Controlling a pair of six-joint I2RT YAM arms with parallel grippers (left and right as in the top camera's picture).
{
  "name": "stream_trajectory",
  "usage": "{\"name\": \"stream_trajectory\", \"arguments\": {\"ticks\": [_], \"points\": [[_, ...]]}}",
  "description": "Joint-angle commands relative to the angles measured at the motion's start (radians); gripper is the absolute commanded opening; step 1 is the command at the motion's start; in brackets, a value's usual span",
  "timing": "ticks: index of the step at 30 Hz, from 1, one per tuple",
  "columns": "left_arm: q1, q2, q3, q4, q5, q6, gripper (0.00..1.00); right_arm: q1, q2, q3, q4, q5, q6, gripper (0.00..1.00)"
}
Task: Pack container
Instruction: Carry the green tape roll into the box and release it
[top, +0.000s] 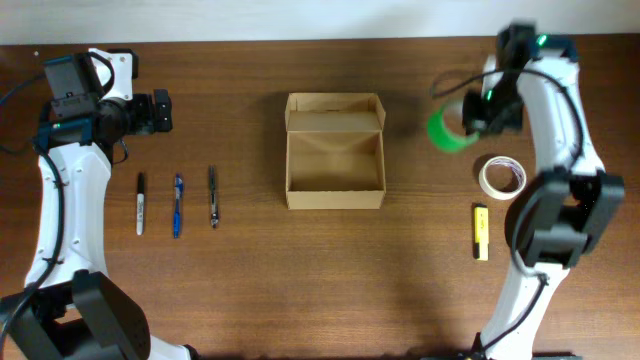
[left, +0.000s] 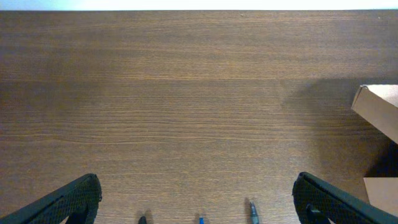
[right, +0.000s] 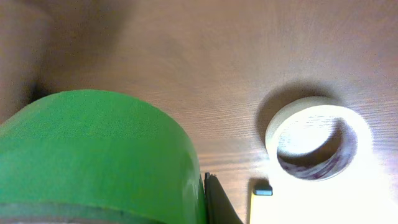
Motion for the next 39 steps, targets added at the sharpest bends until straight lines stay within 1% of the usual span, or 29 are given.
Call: {"name": "stream_trajectory", "arguments": {"ticks": [1,3,6,8,11,14,16,20,26,31,39], "points": [[0.003,0.011,0.023,-0.001,0.015,0.016,0.99,0.112,-0.183,0.235,-0.051,-0.030,-0.075,0.04],[0.003,0.011,0.023,-0.001,0.015,0.016,0.99,0.198,-0.210,0.341,-0.068,-0.018,-0.121,0.04],[0.003,0.011,0.023,-0.001,0.015,0.016,0.99,0.325,-0.219,0.405,-0.070,0.025,-0.169,0.04],[0.003,0.011,0.023,-0.001,0.015,0.016,0.99,0.408,-0.212,0.399,-0.068,0.054,-0.201,0.04],[0.003,0.011,0.023,-0.001,0.015,0.016,0.99,0.507,-0.165,0.368,-0.052,0.054,-0.316,0.04],[0.003,0.011,0.023,-0.001,0.015,0.016,0.99,0.558,-0.092,0.348,-0.016,0.054,-0.403,0.04],[0.003,0.011,0.023,-0.001,0.015,0.016,0.99,0.576,-0.031,0.343,0.014,0.054,-0.445,0.04],[0.003,0.011,0.023,-0.001,0.015,0.016,0.99,0.582,0.086,0.342,0.053,0.053,-0.448,0.04],[0.003,0.011,0.023,-0.001,0.015,0.016,0.99,0.573,0.195,0.337,0.023,0.050,-0.448,0.04],[0.003,0.011,0.023,-0.001,0.015,0.016,0.99,0.569,0.216,0.293,0.026,0.020,-0.448,0.04],[0.003,0.011,0.023,-0.001,0.015,0.016,0.99,0.568,0.217,0.121,0.098,0.019,-0.448,0.04]]}}
